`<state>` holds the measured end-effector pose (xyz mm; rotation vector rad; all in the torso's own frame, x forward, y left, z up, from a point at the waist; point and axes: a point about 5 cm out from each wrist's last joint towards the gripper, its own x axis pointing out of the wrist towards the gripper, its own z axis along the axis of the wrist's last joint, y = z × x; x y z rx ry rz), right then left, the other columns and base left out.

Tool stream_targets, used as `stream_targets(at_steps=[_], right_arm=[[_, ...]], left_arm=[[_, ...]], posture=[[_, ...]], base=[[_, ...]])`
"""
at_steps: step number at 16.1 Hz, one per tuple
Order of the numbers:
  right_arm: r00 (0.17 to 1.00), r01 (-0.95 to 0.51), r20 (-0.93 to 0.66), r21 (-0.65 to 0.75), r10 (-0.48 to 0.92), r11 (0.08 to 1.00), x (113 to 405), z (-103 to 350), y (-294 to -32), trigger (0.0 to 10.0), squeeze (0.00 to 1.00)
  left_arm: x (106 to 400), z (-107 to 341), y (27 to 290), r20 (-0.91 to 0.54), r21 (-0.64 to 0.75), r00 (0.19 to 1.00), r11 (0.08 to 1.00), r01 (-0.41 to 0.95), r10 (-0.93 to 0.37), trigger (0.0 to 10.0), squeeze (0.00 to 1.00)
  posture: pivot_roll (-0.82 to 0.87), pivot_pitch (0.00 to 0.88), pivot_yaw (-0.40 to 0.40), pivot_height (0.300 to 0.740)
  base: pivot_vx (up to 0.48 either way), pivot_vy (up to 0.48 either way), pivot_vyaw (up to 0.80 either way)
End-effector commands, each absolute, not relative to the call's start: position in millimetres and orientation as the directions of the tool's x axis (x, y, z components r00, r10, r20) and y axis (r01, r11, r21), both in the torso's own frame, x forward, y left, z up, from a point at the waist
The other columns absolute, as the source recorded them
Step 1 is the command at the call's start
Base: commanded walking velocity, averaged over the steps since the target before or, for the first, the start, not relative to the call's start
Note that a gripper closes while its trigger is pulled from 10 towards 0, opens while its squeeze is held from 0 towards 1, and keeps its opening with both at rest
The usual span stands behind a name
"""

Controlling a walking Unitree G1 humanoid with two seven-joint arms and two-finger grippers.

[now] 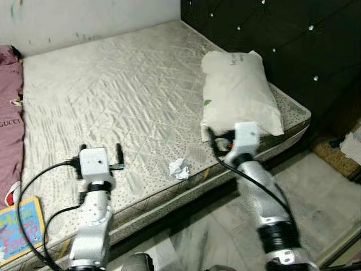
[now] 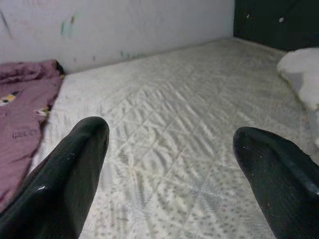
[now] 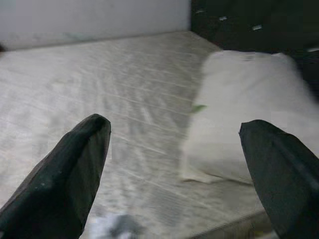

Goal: Clean up the room

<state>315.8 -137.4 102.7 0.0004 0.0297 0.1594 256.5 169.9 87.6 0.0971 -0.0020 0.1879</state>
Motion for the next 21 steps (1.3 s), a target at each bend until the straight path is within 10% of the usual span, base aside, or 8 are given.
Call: stream_targets(at_steps=[1, 21], right_arm=[[0.987, -0.159, -0.021, 0.015, 0.159, 0.987, 313, 100, -139, 10.0, 0.00], [0.987, -0.162, -0.016, -0.030, 0.162, 0.986, 305, 94, -142, 10.0, 0.00]], left_arm=[[253, 90, 178, 0.031, 0.108, 0.978, 0.972, -0.208, 0.206, 10.0, 0.00], [254, 86, 171, -0.015, 0.076, 0.989, 0.987, -0.145, 0.146, 10.0, 0.00]], posture=[[-0.02, 0.072, -0.018, 0.740], [-0.03, 0.088, -0.014, 0.740]], base=[[0.000, 0.000, 0.00], [0.000, 0.000, 0.13]])
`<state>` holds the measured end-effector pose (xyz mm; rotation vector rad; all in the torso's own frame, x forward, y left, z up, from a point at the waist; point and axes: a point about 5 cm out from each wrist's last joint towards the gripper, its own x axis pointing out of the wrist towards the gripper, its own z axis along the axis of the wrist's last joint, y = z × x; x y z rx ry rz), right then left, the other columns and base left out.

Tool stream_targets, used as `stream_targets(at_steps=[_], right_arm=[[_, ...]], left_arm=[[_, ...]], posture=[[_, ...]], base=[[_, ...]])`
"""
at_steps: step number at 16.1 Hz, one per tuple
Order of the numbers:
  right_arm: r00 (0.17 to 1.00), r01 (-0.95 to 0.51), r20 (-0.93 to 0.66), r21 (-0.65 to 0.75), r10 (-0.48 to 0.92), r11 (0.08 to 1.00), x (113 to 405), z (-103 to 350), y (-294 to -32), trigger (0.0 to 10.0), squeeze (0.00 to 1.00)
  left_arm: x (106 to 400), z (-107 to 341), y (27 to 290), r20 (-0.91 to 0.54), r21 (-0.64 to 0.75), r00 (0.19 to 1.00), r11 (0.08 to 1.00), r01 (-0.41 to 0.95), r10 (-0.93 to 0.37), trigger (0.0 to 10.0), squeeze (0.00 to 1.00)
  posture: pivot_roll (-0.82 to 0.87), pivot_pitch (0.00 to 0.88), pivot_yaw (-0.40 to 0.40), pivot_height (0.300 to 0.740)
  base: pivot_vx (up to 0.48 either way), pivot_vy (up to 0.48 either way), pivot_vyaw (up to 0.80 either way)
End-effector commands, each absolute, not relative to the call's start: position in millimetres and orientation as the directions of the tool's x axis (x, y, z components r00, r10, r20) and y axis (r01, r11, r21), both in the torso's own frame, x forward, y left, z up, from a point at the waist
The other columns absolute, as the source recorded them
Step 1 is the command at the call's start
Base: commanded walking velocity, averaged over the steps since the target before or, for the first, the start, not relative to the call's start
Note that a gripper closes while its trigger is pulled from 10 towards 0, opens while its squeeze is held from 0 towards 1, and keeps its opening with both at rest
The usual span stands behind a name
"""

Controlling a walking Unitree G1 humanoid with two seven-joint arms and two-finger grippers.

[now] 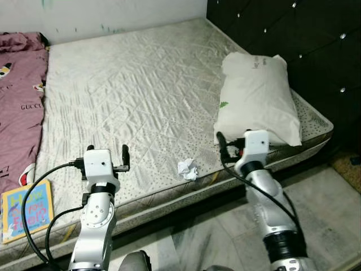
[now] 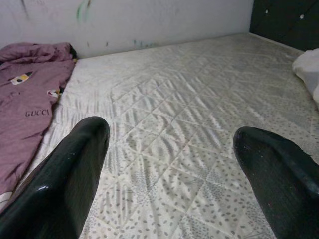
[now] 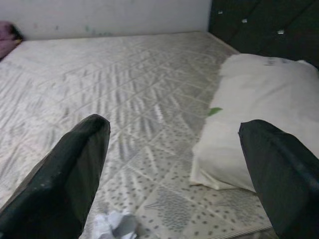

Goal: Clean up the room

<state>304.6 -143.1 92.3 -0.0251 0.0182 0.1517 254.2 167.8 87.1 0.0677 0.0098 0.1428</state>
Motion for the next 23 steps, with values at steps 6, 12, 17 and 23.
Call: stream_targets(at_steps=[6, 12, 17, 23], right_arm=[[0.987, -0.162, -0.020, -0.017, 0.162, 0.987, 304.5, 92.7, -141.4, 10.0, 0.00], [0.985, -0.174, -0.019, -0.030, 0.174, 0.984, 304.3, 93.3, -139.7, 10.0, 0.00], [0.984, -0.178, -0.020, -0.027, 0.178, 0.984, 304.8, 93.2, -139.0, 10.0, 0.00], [0.984, -0.178, -0.019, -0.008, 0.178, 0.984, 306.4, 93.4, -137.9, 10.0, 0.00]], left_arm=[[253.5, 85.8, 169.3, -0.018, 0.072, 0.990, 0.988, -0.135, 0.137, 10.0, 0.00], [253.8, 86.7, 166.0, -0.012, 0.053, 0.994, 0.993, -0.103, 0.104, 10.0, 0.00], [254.0, 86.5, 165.9, -0.014, 0.053, 0.995, 0.994, -0.100, 0.101, 10.0, 0.00], [255.7, 86.3, 166.0, -0.017, 0.053, 0.995, 0.994, -0.097, 0.098, 10.0, 0.00]], posture=[[-0.03, 0.091, -0.013, 0.740], [-0.03, 0.093, -0.012, 0.740], [-0.03, 0.092, -0.013, 0.740], [-0.03, 0.097, -0.013, 0.740]], base=[[0.000, 0.000, 0.40], [0.041, 0.000, 0.00], [0.096, 0.000, 0.00], [0.133, 0.000, 0.00]])
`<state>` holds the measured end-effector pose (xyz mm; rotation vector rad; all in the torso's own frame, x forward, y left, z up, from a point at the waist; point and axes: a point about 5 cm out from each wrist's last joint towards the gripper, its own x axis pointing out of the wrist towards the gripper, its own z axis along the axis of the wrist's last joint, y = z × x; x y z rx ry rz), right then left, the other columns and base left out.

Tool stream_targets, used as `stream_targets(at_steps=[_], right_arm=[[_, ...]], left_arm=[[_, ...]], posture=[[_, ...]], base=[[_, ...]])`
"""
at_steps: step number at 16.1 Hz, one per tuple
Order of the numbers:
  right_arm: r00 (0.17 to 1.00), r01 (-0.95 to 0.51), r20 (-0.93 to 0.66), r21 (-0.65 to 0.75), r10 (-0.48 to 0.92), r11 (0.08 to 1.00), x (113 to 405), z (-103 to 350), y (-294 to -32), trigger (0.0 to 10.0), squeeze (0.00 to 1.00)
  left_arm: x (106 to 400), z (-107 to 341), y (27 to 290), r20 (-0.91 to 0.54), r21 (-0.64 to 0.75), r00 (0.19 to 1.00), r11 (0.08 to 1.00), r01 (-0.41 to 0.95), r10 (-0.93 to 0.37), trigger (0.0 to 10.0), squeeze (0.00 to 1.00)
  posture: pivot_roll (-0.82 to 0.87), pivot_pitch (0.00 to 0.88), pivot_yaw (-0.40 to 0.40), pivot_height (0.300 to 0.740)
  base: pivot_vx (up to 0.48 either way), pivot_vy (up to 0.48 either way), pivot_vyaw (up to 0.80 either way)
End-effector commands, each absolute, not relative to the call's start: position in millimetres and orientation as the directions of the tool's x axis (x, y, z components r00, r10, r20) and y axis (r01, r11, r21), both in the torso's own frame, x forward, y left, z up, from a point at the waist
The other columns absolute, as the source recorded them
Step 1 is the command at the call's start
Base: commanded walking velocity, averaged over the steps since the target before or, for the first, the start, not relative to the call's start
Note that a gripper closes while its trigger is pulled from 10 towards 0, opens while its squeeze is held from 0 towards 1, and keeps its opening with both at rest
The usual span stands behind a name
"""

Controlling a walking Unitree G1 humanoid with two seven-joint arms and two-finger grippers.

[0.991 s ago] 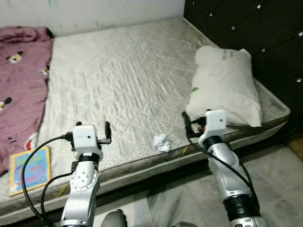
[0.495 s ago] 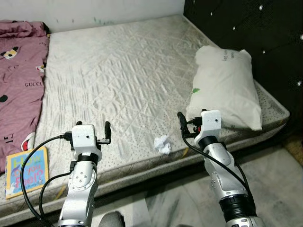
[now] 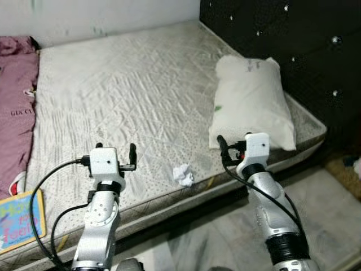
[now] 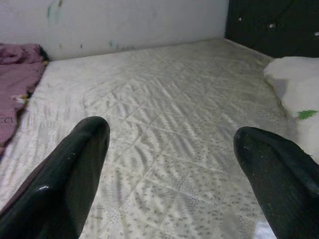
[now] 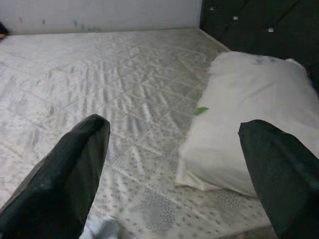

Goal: Clean up the room

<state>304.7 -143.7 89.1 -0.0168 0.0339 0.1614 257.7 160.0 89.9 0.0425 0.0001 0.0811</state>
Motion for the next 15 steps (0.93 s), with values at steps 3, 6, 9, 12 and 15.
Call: stream_targets(at_steps=[3, 6, 9, 12, 15], right_arm=[[0.984, -0.174, -0.020, -0.007, 0.174, 0.985, 306.6, 93.0, -138.3, 10.0, 0.00], [0.979, -0.203, -0.010, -0.021, 0.202, 0.979, 305.8, 94.5, -135.9, 10.0, 0.00], [0.981, -0.191, -0.019, -0.012, 0.191, 0.982, 306.7, 92.9, -137.4, 10.0, 0.00], [0.982, -0.191, -0.018, -0.011, 0.191, 0.982, 306.7, 93.1, -137.3, 10.0, 0.00], [0.981, -0.193, -0.020, -0.013, 0.192, 0.981, 306.2, 92.4, -136.7, 10.0, 0.00]], left_arm=[[255.3, 86.1, 167.0, -0.011, 0.053, 0.993, 0.992, -0.116, 0.117, 10.0, 0.00], [256.2, 85.6, 165.1, -0.017, 0.053, 0.995, 0.994, -0.099, 0.100, 10.0, 0.00], [255.6, 85.7, 164.7, -0.012, 0.033, 0.996, 0.995, -0.093, 0.093, 10.0, 0.00], [255.1, 85.7, 163.9, -0.011, 0.032, 0.996, 0.996, -0.088, 0.088, 10.0, 0.00], [254.1, 85.0, 163.5, -0.014, 0.029, 0.996, 0.996, -0.085, 0.085, 10.0, 0.00]], posture=[[-0.03, 0.093, -0.012, 0.740], [-0.03, 0.088, -0.014, 0.740], [-0.03, 0.087, -0.018, 0.740], [-0.03, 0.087, -0.018, 0.740], [-0.03, 0.088, -0.018, 0.740]], base=[[0.000, 0.000, 0.00], [0.000, 0.000, 0.76], [0.000, 0.000, 0.33], [0.175, 0.000, 0.00], [0.261, 0.000, 0.00]])
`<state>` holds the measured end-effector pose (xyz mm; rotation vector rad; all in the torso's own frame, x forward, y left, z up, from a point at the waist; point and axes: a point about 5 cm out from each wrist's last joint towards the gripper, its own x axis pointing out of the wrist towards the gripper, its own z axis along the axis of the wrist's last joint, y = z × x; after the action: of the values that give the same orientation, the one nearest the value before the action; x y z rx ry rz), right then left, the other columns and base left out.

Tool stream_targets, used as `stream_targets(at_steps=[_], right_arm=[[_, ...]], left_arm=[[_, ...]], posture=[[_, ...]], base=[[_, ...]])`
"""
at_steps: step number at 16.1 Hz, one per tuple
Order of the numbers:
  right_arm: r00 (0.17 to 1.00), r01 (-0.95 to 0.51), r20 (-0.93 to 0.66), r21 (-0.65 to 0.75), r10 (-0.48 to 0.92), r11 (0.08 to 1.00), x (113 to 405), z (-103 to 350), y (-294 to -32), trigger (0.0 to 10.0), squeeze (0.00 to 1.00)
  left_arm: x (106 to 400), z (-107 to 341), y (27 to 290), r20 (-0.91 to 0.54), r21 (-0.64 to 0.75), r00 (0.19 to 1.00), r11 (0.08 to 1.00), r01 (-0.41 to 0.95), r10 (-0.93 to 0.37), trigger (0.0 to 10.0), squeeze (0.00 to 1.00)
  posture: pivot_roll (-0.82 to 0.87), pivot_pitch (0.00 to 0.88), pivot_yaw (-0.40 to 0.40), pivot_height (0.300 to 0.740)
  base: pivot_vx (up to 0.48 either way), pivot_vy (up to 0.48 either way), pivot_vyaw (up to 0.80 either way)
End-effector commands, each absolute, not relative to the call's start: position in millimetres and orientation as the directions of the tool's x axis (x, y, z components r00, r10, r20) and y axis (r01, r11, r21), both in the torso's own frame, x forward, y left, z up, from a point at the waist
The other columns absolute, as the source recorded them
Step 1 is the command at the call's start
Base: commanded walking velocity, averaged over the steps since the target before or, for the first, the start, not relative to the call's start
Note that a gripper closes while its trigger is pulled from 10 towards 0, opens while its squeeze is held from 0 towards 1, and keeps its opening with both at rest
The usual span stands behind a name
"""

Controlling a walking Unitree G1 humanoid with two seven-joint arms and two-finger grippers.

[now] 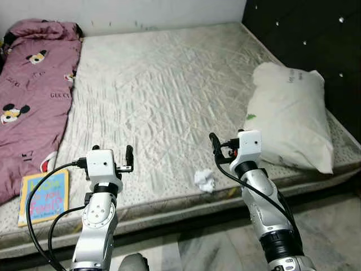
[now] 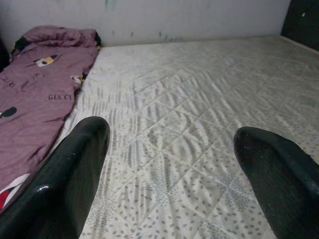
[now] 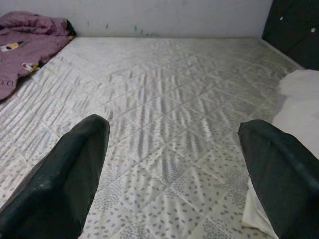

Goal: Clean up the room

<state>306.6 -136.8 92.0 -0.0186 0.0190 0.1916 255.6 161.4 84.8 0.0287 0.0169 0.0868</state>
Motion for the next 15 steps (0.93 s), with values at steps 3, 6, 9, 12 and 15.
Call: stream_targets(at_steps=[3, 6, 9, 12, 15], right_arm=[[0.981, -0.194, -0.019, -0.018, 0.194, 0.981, 305.8, 92.6, -136.9, 10.0, 0.00], [0.981, -0.194, -0.021, -0.018, 0.194, 0.981, 305.7, 92.3, -137.0, 10.0, 0.00], [0.982, -0.188, -0.023, -0.009, 0.188, 0.982, 305.7, 91.6, -137.9, 10.0, 0.00], [0.979, -0.203, -0.017, -0.022, 0.203, 0.979, 305.4, 92.2, -137.4, 10.0, 0.00], [0.978, -0.210, -0.020, -0.025, 0.209, 0.977, 306.1, 92.2, -136.0, 10.0, 0.00]], left_arm=[[253.7, 84.9, 162.9, -0.015, 0.028, 0.997, 0.996, -0.082, 0.082, 10.0, 0.00], [253.9, 84.0, 162.4, -0.020, 0.027, 0.997, 0.996, -0.080, 0.081, 10.0, 0.00], [254.9, 84.0, 162.8, -0.017, 0.066, 0.995, 0.993, -0.100, 0.101, 10.0, 0.00], [255.2, 83.7, 164.4, -0.039, 0.108, 0.992, 0.987, -0.117, 0.122, 10.0, 0.00], [255.6, 85.5, 164.6, -0.027, 0.109, 0.994, 0.989, -0.103, 0.107, 10.0, 0.00]], posture=[[-0.03, 0.089, -0.019, 0.740], [-0.03, 0.089, -0.019, 0.740], [-0.03, 0.094, -0.019, 0.740], [-0.03, 0.094, -0.019, 0.740], [-0.03, 0.091, -0.017, 0.740]], base=[[0.280, 0.000, 0.00], [0.192, 0.000, 0.00], [0.000, 0.000, 0.00], [0.000, 0.000, 0.26], [0.000, 0.000, 0.80]])
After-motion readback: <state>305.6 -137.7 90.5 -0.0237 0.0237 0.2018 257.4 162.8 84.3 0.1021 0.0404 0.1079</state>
